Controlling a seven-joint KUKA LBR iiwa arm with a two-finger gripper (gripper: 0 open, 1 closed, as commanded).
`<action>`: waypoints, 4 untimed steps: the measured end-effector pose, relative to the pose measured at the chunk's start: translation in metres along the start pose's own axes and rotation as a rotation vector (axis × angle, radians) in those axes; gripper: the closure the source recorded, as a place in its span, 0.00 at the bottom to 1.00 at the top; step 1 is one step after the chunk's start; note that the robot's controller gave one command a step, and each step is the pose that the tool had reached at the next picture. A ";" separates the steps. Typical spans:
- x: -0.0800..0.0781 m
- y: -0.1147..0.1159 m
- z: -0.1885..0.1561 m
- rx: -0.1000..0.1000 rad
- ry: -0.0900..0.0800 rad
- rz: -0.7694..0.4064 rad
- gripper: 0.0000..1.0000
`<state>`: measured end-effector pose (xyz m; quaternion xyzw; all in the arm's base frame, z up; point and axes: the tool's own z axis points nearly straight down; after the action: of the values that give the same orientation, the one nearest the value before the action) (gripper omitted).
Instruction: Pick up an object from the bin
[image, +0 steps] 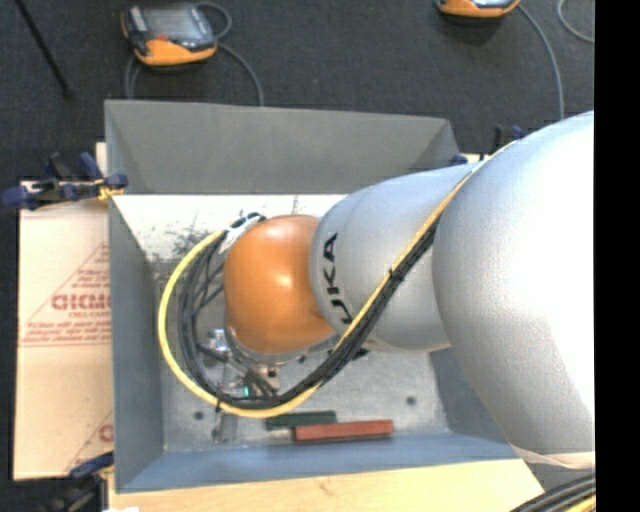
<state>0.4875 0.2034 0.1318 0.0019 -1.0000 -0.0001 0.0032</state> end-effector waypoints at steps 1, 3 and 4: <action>-0.002 -0.001 -0.004 -0.002 -0.007 0.004 0.00; -0.030 -0.072 0.051 0.000 -0.012 -0.134 0.00; -0.017 -0.090 0.062 0.002 -0.008 -0.168 0.00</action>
Offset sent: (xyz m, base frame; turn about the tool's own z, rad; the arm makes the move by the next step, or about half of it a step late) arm 0.0197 -0.0794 -0.0405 -0.2278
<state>0.5049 0.1138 0.0699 0.0856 -0.9963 0.0004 -0.0009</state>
